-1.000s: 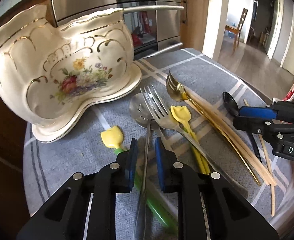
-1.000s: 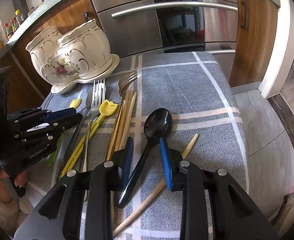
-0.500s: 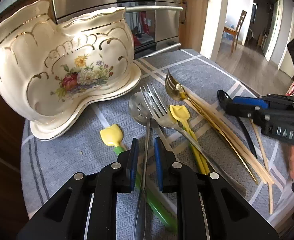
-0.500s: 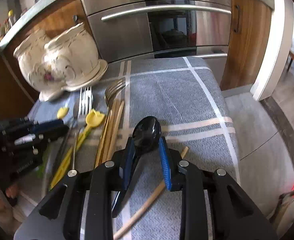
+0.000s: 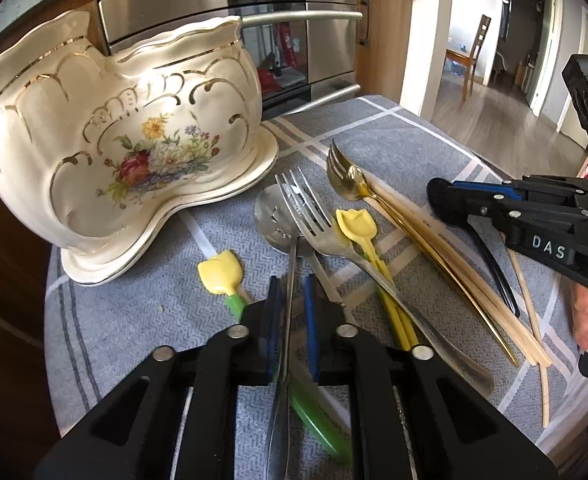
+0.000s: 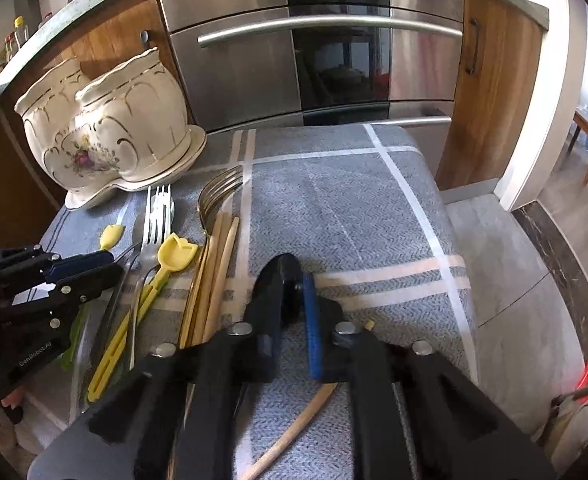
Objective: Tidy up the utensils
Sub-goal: 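Close the right tool on the black spoon while the left tool grasps the silver slotted spoon, then lift both held utensils and carry them over the white ceramic holder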
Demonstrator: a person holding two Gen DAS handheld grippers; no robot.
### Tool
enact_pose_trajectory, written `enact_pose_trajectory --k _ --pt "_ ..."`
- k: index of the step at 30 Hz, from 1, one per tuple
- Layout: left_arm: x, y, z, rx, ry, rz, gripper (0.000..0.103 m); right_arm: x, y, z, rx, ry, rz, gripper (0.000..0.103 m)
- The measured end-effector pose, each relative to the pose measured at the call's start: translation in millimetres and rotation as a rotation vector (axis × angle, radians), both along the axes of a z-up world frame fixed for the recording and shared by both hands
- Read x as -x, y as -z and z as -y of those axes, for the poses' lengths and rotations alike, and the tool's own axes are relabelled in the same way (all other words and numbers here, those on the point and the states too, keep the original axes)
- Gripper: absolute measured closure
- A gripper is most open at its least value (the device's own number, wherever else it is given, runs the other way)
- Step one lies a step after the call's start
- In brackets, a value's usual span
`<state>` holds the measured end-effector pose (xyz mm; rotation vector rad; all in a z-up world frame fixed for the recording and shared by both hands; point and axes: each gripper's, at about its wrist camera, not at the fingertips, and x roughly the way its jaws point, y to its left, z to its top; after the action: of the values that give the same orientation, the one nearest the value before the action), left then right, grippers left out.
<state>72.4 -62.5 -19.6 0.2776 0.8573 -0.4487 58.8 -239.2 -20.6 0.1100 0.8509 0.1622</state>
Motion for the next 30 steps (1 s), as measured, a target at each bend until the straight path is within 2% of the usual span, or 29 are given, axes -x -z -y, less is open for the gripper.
enact_pose_trajectory --k 2,8,18,25,30 --pt "-3 0 -1 0.014 -0.008 -0.007 0.099 3 -3 2 -0.006 0.01 0.019 0.101" --pt "-7 -2 -14 0.087 -0.034 -0.019 0.099 10 -13 14 -0.079 0.03 0.069 0.101" --pt "11 -22 -22 0.125 -0.034 0.069 0.1 21 -26 21 -0.134 0.033 0.147 0.101" --pt "26 -36 -33 0.129 -0.035 0.11 0.101 22 -27 21 -0.152 0.022 0.142 0.101" --pt "37 -51 -45 0.176 -0.044 0.145 0.101 25 -29 18 -0.156 0.01 0.158 0.101"
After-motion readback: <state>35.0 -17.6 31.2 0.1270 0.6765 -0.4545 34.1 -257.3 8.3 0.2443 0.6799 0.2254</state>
